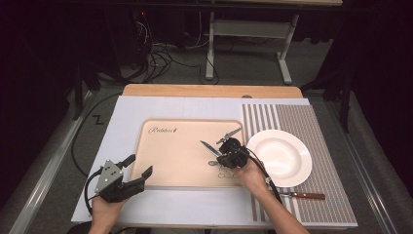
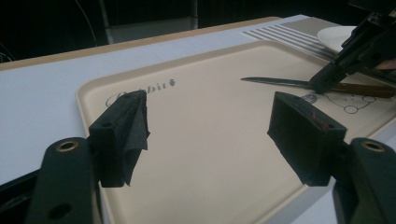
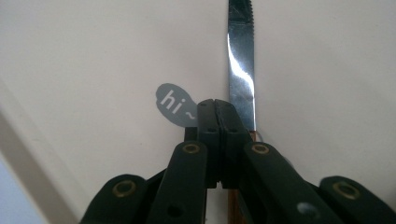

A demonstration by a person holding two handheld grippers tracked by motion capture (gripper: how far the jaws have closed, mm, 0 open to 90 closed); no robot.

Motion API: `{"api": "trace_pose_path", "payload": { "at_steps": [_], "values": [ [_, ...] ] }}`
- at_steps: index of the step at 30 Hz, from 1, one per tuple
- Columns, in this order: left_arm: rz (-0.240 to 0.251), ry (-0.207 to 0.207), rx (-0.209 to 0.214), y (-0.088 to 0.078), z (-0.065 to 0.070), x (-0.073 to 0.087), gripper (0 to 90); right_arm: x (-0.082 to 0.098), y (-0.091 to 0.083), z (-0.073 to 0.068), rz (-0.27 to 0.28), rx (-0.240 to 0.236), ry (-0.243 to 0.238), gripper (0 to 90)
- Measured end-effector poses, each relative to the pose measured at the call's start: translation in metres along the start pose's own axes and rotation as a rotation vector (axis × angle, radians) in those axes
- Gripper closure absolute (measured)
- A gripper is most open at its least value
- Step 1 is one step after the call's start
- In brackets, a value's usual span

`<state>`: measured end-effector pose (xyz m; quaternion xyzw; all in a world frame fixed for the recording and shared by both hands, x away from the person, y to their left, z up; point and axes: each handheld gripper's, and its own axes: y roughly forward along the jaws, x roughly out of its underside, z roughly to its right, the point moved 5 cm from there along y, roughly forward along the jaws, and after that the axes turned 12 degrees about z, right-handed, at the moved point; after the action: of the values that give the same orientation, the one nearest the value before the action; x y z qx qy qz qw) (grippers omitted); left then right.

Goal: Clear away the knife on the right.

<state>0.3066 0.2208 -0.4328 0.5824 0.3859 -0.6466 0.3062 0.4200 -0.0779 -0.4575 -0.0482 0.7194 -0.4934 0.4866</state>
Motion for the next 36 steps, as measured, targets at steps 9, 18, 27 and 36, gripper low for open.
{"api": "trace_pose_path", "payload": {
  "at_steps": [9,18,27,36],
  "values": [
    [0.000,-0.005,-0.002,0.001,-0.001,0.000,29.0,0.000,0.000,0.011,0.009,0.020,0.018,90.0],
    [0.005,-0.009,-0.008,-0.001,-0.001,0.000,29.0,0.000,-0.001,0.020,0.016,0.043,0.041,90.0],
    [0.001,-0.009,-0.011,0.000,-0.001,0.000,29.0,0.002,-0.004,0.031,0.008,0.068,0.060,90.0],
    [0.001,-0.010,-0.007,0.000,-0.001,0.000,29.1,0.003,-0.005,0.039,0.012,0.080,0.079,90.0]
  ]
}}
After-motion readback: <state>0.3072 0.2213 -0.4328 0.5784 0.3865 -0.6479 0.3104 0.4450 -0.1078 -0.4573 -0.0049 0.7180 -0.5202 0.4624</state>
